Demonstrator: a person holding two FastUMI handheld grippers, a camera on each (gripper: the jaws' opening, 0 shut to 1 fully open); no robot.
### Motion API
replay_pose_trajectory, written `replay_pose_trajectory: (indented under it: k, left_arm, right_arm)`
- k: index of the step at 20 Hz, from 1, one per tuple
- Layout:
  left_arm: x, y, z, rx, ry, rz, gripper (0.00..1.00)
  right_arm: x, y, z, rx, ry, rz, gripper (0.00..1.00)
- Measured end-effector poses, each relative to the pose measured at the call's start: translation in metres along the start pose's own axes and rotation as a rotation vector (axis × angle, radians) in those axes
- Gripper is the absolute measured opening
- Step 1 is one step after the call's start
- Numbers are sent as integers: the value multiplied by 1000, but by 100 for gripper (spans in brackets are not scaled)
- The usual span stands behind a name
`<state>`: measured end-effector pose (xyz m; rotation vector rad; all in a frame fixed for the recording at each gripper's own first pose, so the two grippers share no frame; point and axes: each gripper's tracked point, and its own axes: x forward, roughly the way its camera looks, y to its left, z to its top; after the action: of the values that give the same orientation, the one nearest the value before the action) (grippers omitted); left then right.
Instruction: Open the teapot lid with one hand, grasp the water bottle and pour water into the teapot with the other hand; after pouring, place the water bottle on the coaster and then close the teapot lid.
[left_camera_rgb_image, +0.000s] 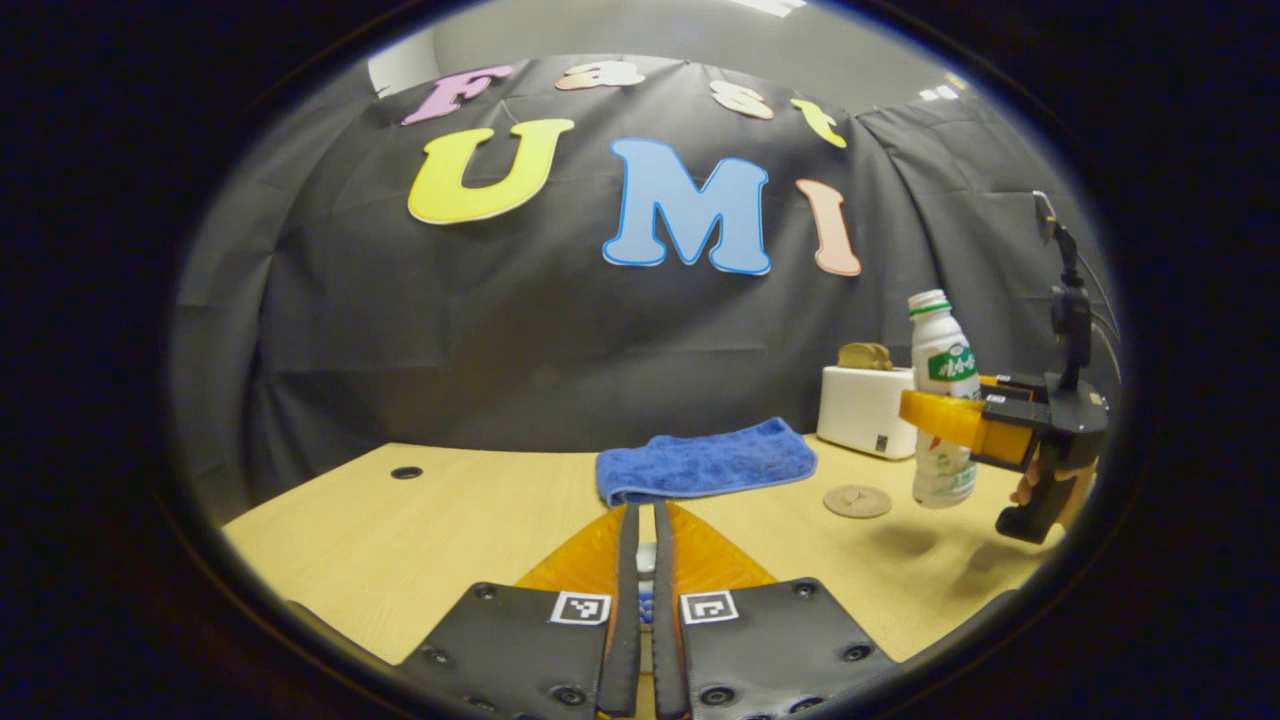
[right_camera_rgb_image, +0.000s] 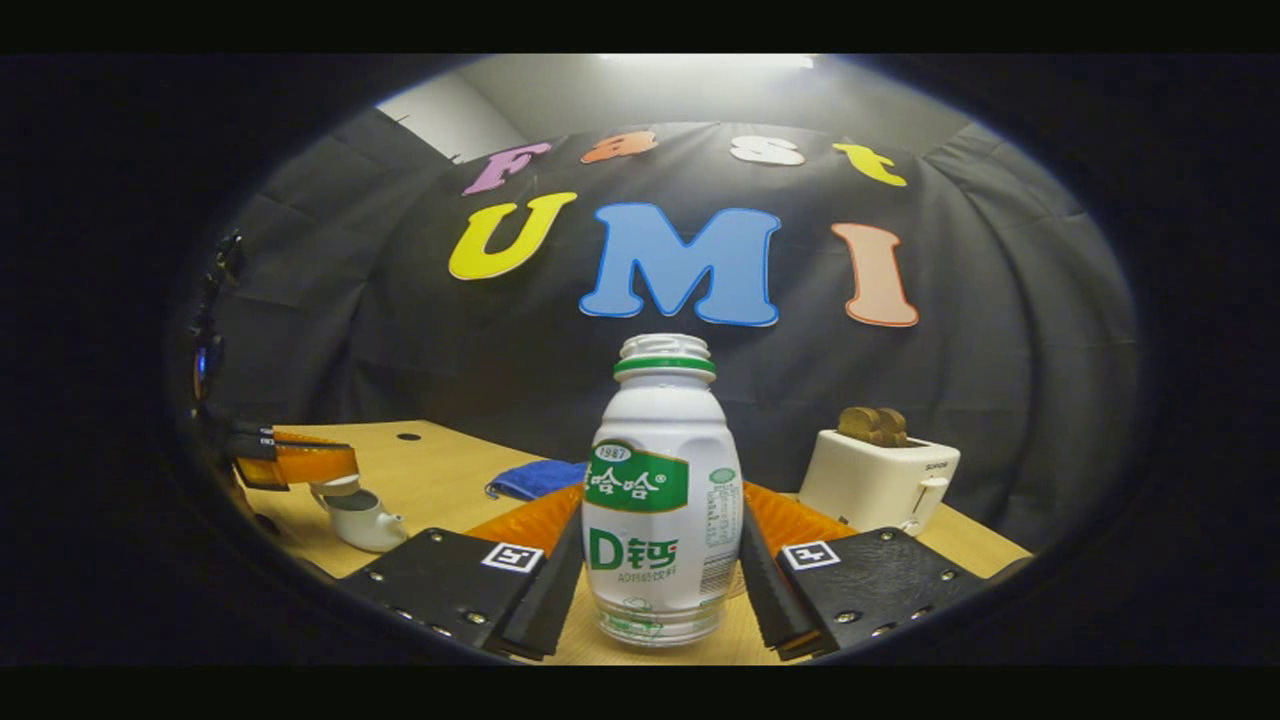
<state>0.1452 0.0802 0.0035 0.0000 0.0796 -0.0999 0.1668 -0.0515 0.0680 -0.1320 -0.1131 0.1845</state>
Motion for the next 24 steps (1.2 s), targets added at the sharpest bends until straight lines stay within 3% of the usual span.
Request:
replay_pose_trajectory:
  k: [3, 4, 15, 18, 20, 21, 24]
  left_arm:
    - [6, -1, -9, -6, 22, -13, 16]
    - [6, -3, -12, -8, 25, -16, 12]
    - [9, -2, -20, 1, 37, -9, 15]
    - [5, 3, -12, -21, -2, -4, 33]
    - [-2, 9, -12, -14, -10, 16, 34]
    - [-5, 10, -8, -14, -26, 23, 41]
    - [-12, 12, 7, -32, -81, 25, 41]
  right_arm:
    - [2, -5, -1, 1, -2, -11, 72]
    - [4, -7, -3, 4, -2, -16, 72]
    - [29, -31, -21, 115, 45, -44, 72]
    - [49, -41, -27, 193, 57, -38, 72]
    - [70, -54, -33, 248, 79, -51, 72]
    - [77, -59, -40, 263, 92, -59, 72]
    - [98, -65, -52, 259, 111, -76, 72]
